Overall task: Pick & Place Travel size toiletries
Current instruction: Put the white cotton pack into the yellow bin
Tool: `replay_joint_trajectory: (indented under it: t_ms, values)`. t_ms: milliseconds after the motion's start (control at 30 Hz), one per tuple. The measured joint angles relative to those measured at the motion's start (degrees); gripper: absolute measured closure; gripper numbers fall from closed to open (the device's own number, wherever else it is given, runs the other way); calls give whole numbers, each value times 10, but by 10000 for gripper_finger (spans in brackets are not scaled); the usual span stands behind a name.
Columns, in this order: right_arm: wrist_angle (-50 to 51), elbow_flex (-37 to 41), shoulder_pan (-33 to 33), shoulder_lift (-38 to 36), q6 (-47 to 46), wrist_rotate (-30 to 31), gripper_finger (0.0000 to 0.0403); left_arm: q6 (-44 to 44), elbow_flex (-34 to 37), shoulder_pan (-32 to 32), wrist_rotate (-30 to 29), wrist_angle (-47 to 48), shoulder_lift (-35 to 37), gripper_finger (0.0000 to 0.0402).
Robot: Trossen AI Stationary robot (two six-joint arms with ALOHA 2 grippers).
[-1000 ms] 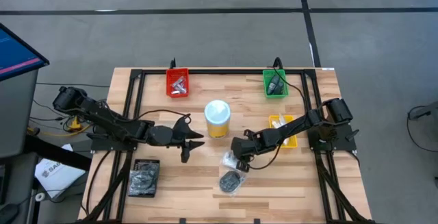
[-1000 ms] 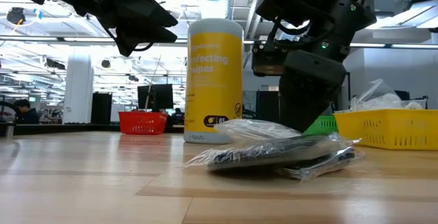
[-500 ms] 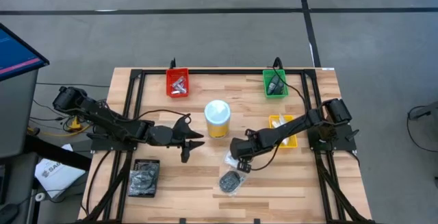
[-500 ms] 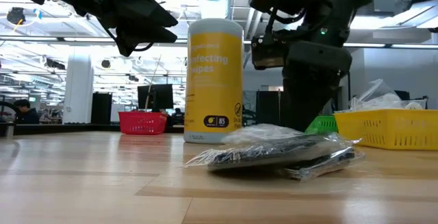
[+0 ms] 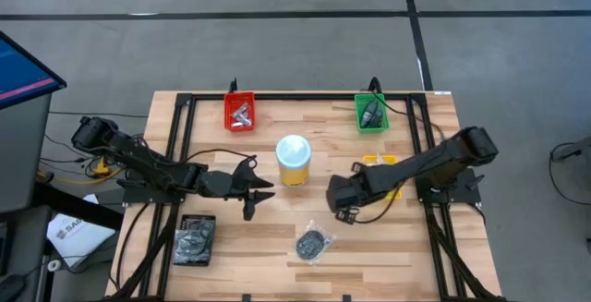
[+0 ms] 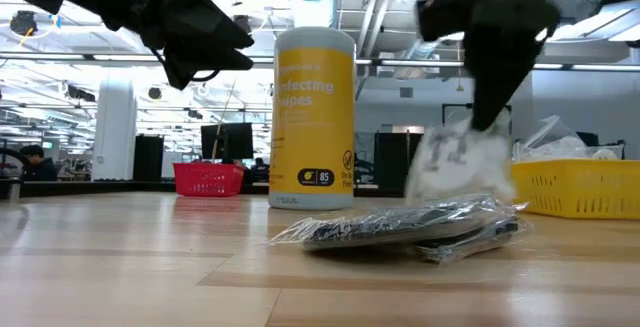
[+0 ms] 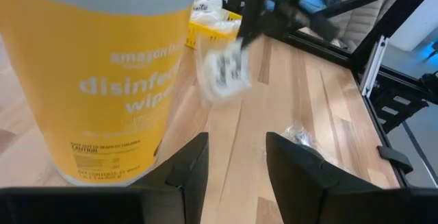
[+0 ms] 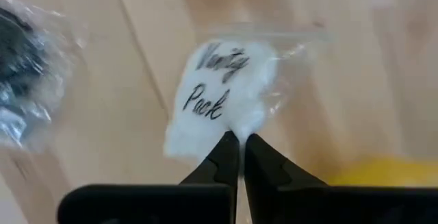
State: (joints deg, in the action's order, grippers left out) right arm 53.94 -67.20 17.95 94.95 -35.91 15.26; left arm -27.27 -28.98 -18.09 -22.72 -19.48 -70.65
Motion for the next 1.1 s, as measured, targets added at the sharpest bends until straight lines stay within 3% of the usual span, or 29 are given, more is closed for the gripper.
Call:
replay_joint_trajectory:
  t_ms: [233,733,1100]
  values:
    - [109,0,24,-84,-83,37,402,-17,28,0,0,-39,0,266]
    - [341,0,80,-183,-269,81,403,-14,29,0,0,-55,0,266]
    - [360,10,88,-153,-282,88,403,-13,28,0,0,-63,0,266]
